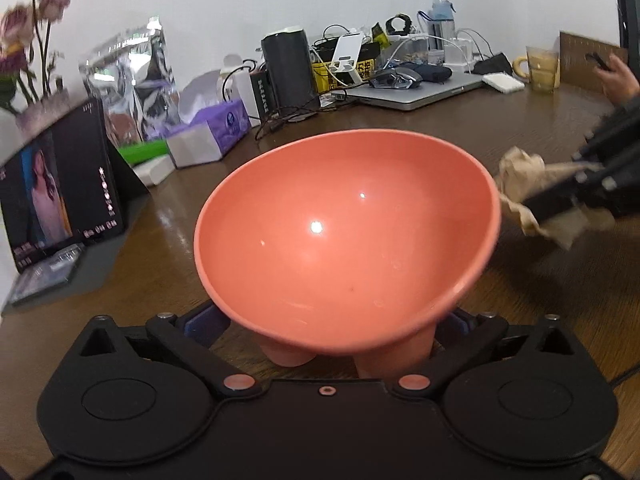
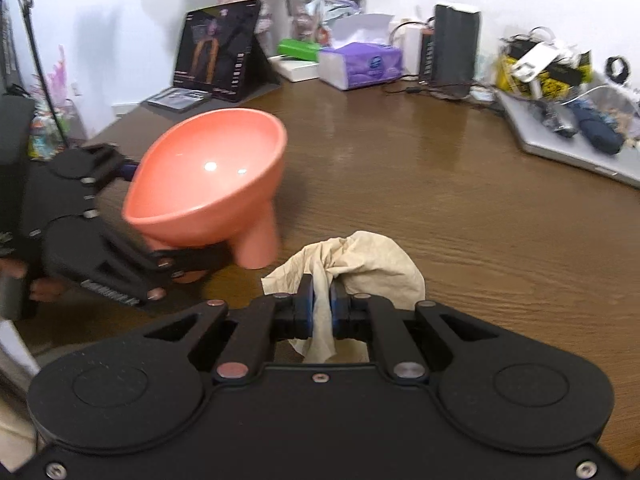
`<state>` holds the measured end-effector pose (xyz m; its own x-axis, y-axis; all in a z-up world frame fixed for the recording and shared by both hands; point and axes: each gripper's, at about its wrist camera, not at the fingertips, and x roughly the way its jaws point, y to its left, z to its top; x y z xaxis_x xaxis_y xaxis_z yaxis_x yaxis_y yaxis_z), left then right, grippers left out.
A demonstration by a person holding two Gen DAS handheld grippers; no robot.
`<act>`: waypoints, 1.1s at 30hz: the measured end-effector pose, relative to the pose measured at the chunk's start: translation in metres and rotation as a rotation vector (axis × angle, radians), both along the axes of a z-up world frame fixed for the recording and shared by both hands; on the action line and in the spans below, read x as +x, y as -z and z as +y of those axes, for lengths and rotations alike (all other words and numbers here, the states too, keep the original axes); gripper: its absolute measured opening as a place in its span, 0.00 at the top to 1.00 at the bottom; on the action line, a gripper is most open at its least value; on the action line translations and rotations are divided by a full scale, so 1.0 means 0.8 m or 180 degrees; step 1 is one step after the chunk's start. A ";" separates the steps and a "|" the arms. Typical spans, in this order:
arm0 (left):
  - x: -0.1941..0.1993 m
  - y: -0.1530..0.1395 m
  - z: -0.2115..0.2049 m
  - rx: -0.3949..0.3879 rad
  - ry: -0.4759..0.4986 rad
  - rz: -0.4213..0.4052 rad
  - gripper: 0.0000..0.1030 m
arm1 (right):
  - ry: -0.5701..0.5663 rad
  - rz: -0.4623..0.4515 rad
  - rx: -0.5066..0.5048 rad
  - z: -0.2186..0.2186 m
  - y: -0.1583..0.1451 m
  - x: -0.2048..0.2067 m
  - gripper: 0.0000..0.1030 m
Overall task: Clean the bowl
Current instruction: 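Set the pink bowl upright on the desk with the left tool, then open the right tool and drop the beige towel beside the bowl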
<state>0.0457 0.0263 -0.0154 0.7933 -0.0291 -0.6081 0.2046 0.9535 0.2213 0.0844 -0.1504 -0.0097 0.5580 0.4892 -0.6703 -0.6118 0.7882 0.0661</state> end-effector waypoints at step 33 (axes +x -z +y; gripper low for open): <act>-0.014 -0.003 0.008 -0.0280 -0.0157 0.0061 0.00 | 0.0433 -0.0237 0.0147 0.001 0.020 -0.017 0.05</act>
